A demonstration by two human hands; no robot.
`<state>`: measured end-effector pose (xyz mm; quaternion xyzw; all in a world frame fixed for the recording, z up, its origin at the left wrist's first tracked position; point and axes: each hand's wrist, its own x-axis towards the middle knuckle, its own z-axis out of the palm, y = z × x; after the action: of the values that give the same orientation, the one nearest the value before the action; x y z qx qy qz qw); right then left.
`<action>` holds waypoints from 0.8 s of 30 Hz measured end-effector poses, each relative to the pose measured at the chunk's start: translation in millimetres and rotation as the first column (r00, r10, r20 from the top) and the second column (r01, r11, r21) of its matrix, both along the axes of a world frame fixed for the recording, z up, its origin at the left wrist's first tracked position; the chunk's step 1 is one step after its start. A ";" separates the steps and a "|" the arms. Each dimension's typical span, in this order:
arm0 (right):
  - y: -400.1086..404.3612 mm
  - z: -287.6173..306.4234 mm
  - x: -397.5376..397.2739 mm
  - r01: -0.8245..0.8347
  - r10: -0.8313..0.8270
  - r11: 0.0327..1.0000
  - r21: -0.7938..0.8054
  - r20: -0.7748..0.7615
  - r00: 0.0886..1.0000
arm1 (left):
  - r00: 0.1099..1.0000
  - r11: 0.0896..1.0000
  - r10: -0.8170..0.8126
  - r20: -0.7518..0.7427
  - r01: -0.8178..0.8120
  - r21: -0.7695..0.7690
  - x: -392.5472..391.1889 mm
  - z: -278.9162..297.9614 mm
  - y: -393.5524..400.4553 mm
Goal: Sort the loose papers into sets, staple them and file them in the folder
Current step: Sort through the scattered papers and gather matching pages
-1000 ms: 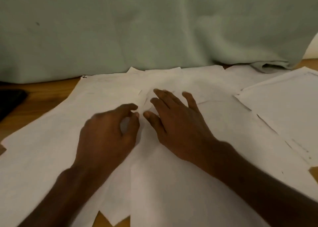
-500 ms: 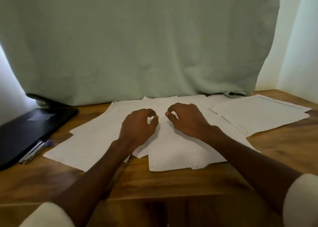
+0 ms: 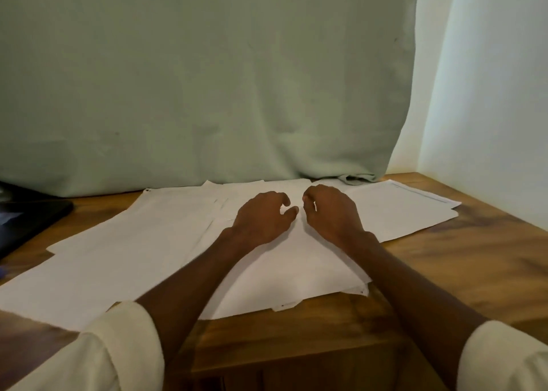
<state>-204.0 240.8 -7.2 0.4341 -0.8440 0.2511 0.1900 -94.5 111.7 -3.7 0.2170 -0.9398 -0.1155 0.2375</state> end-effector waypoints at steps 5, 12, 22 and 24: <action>5.8 -23.3 -30.0 0.130 -0.131 0.991 -0.029 -0.029 0.991 | 0.995 0.993 -0.088 -0.039 0.085 -0.083 -20.3 -33.2 -9.2; -2.9 -23.8 -37.2 0.099 -0.100 0.992 0.072 -0.003 0.995 | 0.998 0.999 -0.031 0.047 0.032 -0.018 -25.6 -46.6 -17.3; -1.8 -36.9 -30.7 -0.022 0.021 0.992 0.124 0.012 1.000 | 0.999 0.999 0.036 0.005 -0.036 -0.041 11.3 -20.5 -22.0; -0.6 -37.7 -29.4 -0.017 0.017 0.990 0.138 0.002 1.000 | 0.996 0.994 0.087 0.023 -0.086 -0.061 26.7 -16.3 -30.3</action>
<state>-233.4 240.3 -44.8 0.4532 -0.8558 0.1940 0.1571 -67.8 81.3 -20.0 0.2516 -0.9355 -0.0741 0.2367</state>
